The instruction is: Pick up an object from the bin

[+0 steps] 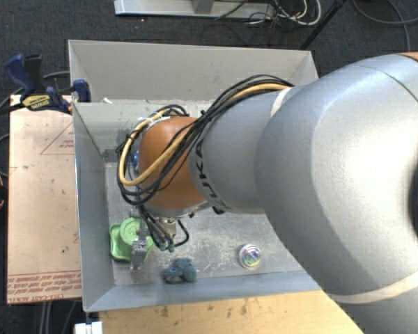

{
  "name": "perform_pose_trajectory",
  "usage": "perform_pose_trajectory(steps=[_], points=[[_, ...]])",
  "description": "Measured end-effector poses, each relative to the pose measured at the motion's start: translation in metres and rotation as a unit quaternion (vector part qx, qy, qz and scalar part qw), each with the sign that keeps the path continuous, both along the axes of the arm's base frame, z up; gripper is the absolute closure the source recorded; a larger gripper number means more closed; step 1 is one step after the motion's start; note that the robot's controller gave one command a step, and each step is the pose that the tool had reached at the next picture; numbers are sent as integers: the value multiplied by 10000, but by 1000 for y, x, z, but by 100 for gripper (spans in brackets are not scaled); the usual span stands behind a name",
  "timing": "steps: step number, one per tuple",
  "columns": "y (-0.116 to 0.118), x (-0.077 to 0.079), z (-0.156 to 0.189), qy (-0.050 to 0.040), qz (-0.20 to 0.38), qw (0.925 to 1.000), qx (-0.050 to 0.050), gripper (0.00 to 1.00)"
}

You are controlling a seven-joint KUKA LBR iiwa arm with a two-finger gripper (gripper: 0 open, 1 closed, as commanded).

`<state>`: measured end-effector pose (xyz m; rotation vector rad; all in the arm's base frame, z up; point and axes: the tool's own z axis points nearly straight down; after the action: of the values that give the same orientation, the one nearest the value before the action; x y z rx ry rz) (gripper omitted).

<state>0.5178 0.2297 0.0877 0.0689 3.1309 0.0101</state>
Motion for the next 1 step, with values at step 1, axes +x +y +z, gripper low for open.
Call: perform_pose_trajectory(steps=[1], points=[[0,1,-1,-7,-2,10000,-4,100]])
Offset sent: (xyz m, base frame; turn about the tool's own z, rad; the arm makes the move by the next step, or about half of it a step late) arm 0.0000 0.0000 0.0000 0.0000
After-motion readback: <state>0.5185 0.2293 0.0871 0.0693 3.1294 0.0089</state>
